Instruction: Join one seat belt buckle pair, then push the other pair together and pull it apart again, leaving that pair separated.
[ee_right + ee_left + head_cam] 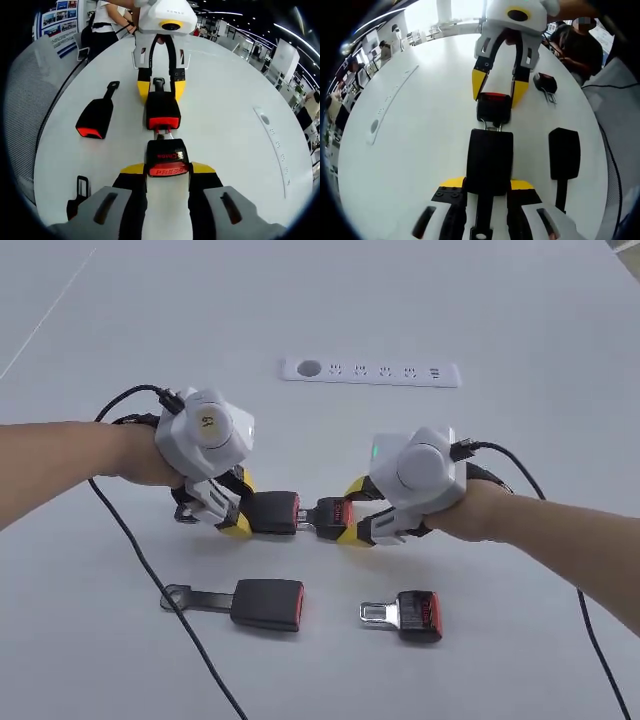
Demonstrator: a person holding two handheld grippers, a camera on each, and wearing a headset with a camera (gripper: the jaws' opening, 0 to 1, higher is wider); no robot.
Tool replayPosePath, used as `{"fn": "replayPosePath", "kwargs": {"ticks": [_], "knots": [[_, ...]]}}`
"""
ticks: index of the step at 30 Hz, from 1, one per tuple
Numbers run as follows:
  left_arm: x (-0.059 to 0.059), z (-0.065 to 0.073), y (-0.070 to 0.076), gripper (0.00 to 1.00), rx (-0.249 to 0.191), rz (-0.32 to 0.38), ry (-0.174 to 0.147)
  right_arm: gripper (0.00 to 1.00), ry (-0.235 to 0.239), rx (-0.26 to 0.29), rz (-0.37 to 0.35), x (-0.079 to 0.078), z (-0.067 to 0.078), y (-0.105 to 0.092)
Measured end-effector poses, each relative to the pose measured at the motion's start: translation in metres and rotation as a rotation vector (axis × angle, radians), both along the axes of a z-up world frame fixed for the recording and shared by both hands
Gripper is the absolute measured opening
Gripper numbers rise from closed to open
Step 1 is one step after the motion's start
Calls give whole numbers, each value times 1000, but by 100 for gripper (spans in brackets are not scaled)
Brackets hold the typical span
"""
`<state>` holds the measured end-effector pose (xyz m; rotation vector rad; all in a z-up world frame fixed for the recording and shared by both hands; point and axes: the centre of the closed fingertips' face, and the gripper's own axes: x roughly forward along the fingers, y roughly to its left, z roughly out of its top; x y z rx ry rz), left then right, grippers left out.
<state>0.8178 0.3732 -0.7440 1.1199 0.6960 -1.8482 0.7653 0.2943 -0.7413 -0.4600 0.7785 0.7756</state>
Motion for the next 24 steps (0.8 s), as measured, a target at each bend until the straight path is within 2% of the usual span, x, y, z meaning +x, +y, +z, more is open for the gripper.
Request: {"fn": "replayPosePath", "kwargs": {"ticks": [12,19,24], "knots": [[0,0,-1,30,-6,-4,1,28,-6,12,-2,2,1,4],[0,0,-1,30,-10,-2,2,28,-16,18,-13,10,2,10],[0,0,-1,29,-19,9,8,28,-11,19,-15,10,1,11]]}}
